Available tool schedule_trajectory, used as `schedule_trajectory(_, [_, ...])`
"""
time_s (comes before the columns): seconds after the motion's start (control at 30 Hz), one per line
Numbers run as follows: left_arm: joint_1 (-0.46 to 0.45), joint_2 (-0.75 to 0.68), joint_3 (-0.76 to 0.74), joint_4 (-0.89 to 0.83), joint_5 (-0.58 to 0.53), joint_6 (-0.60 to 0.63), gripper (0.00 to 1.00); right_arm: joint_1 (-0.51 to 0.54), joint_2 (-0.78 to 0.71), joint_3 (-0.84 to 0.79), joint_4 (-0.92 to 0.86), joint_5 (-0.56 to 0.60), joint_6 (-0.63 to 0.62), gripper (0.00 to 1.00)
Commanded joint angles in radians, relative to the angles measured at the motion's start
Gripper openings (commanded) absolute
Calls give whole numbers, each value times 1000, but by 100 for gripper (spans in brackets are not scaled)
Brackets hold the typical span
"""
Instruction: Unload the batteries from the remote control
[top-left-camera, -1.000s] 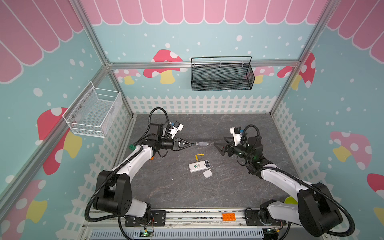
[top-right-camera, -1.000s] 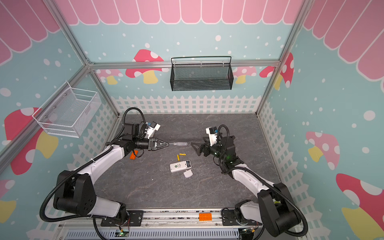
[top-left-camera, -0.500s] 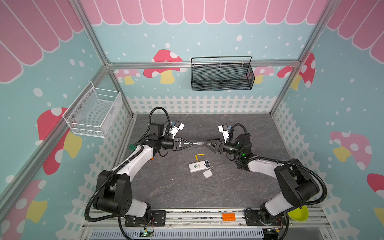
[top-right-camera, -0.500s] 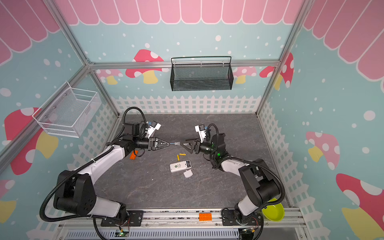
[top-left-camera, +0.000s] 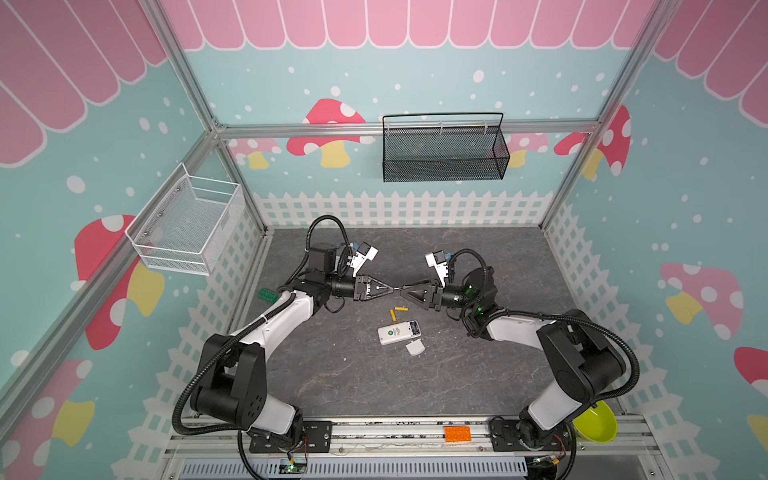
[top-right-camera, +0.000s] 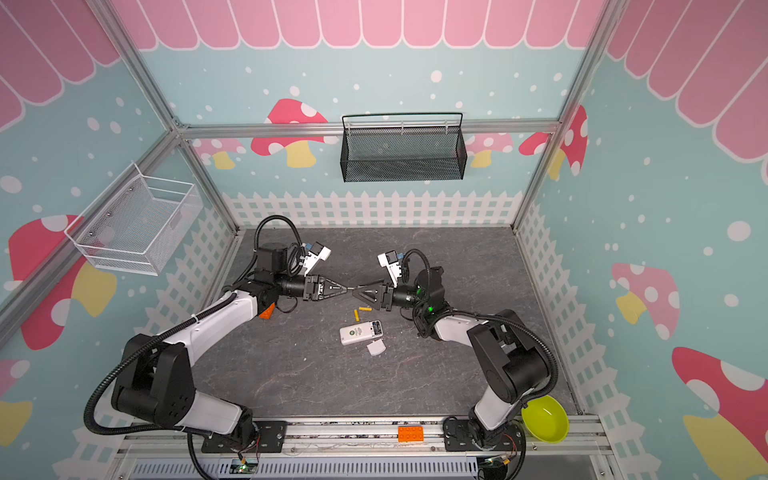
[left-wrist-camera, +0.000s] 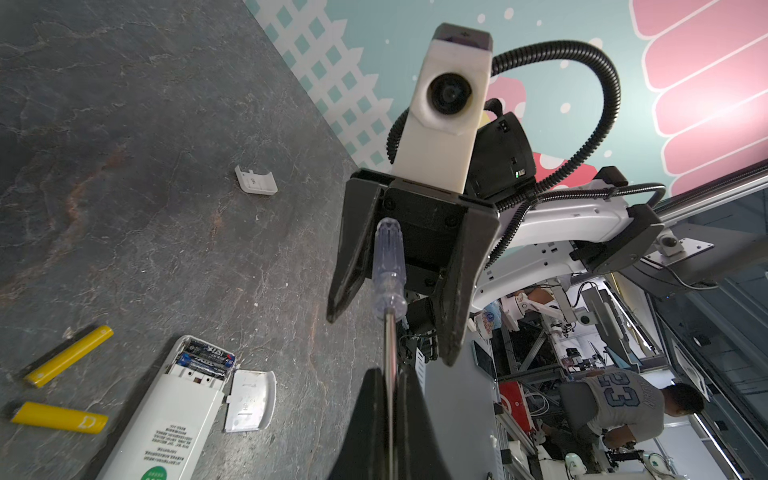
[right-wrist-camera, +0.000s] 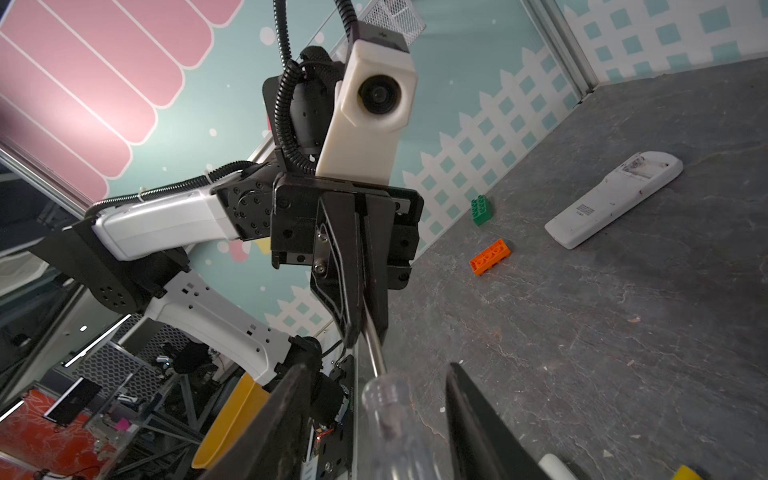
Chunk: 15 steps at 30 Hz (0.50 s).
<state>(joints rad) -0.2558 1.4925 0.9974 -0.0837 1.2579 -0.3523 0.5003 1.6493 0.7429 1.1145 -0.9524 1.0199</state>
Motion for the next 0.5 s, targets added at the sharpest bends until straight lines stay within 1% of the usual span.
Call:
schedule_trajectory(0.0, [-3,6,-3,11,16,3,4,10,15,-8,95,-18,41,46])
schedule_trajectory(0.07, [-5,5,-10,12,11,14,4,11,19,-16,114,-20,39,42])
schedule_trajectory(0.13, [-2,4,-11,10,9,17,4,10,29,-14,115,-15,41,36])
schedule_trajectory(0.2, [1,0,-5,-5,6,19,4,11,46,-7,141,-17,71,28])
schedule_trajectory(0.23, [0,0,-5,-8,3,24,4,13,51,-10,164,-22,82,26])
schedule_trajectory(0.3, [1,0,-8,-8,-2,35,6,13,59,-10,173,-34,73,18])
schedule_trajectory(0.33, [2,0,-8,-10,-6,36,9,12,63,-12,171,-34,70,14])
schedule_trajectory(0.37, [5,-1,-4,-25,-13,46,15,10,67,-10,171,-35,71,9])
schedule_trajectory(0.4, [11,-3,4,-48,-20,59,23,6,70,-8,171,-36,77,7])
schedule_trajectory(0.47, [21,-6,23,-112,-37,105,39,-2,55,-20,171,-33,71,6])
